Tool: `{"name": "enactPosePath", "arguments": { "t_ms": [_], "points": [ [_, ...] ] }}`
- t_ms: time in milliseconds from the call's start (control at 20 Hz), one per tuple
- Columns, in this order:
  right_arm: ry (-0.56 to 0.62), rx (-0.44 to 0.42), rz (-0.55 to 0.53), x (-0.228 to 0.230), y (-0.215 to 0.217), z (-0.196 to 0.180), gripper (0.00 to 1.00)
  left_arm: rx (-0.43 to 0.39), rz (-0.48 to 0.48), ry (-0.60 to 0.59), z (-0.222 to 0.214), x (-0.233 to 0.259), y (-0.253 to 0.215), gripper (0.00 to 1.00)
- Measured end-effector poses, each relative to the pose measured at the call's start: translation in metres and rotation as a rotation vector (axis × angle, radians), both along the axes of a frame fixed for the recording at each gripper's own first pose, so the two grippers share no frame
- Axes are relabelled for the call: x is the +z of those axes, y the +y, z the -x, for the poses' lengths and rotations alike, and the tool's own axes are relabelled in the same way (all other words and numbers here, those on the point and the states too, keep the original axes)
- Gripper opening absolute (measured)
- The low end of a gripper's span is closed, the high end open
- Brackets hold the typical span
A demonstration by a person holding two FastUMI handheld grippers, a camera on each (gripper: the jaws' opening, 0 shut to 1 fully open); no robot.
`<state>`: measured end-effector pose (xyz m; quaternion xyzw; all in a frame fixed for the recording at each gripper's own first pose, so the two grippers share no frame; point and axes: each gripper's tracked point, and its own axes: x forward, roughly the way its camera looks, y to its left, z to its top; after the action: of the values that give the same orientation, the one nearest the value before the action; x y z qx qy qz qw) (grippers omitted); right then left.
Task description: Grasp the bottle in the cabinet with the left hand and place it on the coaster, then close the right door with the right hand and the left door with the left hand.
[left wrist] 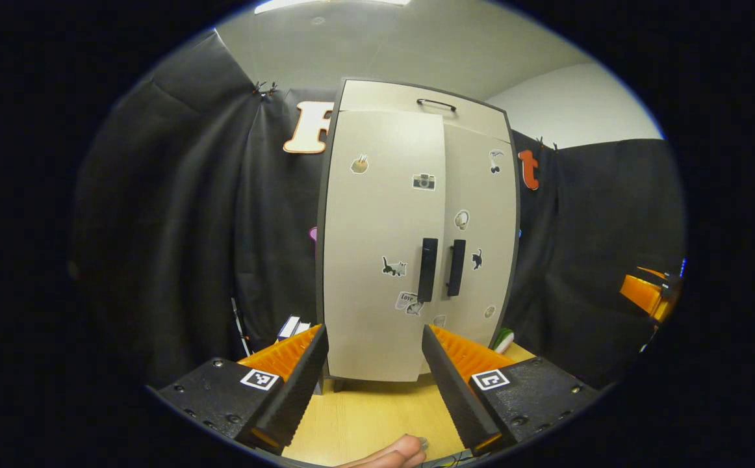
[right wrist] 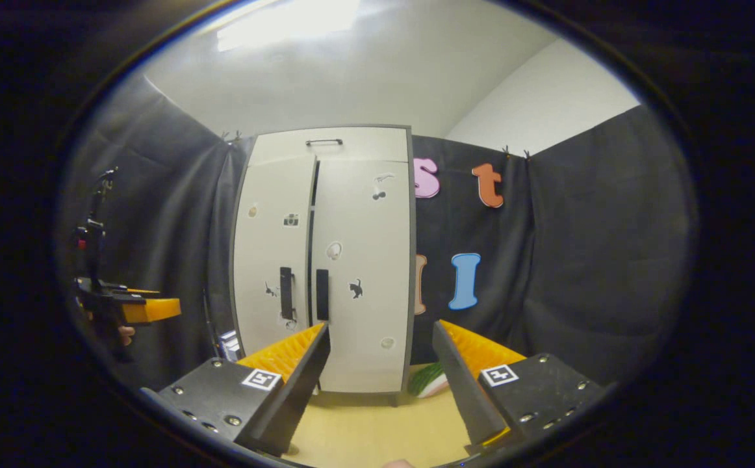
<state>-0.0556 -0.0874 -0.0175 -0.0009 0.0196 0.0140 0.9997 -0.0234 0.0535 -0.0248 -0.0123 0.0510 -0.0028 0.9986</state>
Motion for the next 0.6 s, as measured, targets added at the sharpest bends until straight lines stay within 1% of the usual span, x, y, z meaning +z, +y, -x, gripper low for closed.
{"name": "enactPosePath", "arguments": {
  "t_ms": [50,100,150,200,350,400,450,500,550,600],
  "points": [
    [0.000,0.004,0.003,0.001,0.003,0.001,0.96,-0.006,-0.002,0.000,0.000,0.000,-0.001,0.89],
    [0.002,0.008,0.006,0.001,0.005,0.002,0.96,-0.014,-0.001,-0.008,0.000,0.000,-0.003,0.92],
    [0.006,0.009,0.011,0.001,0.007,0.003,0.93,-0.024,0.002,-0.008,0.001,-0.002,-0.004,0.89],
    [0.009,0.009,0.014,0.001,0.008,0.006,0.96,-0.036,0.006,-0.012,0.002,-0.003,-0.007,0.93],
    [0.020,0.008,0.003,0.004,0.010,0.009,0.96,-0.077,0.022,-0.035,0.005,0.002,-0.014,0.93],
    [0.018,0.010,0.002,0.008,0.011,0.010,0.93,-0.092,0.029,-0.048,0.006,0.007,-0.017,0.93],
    [0.014,0.008,0.006,0.012,0.009,0.011,0.96,-0.099,0.031,-0.059,0.007,0.012,-0.017,0.92],
    [0.009,0.007,0.010,0.014,0.009,0.010,0.96,-0.101,0.028,-0.075,0.007,0.018,-0.016,0.89],
    [0.004,0.007,0.009,0.017,0.010,0.009,0.96,-0.096,0.021,-0.084,0.008,0.022,-0.014,0.89],
    [0.002,0.013,0.002,0.017,0.013,0.010,0.96,-0.094,0.015,-0.090,0.009,0.025,-0.015,0.92]
  ]
}}
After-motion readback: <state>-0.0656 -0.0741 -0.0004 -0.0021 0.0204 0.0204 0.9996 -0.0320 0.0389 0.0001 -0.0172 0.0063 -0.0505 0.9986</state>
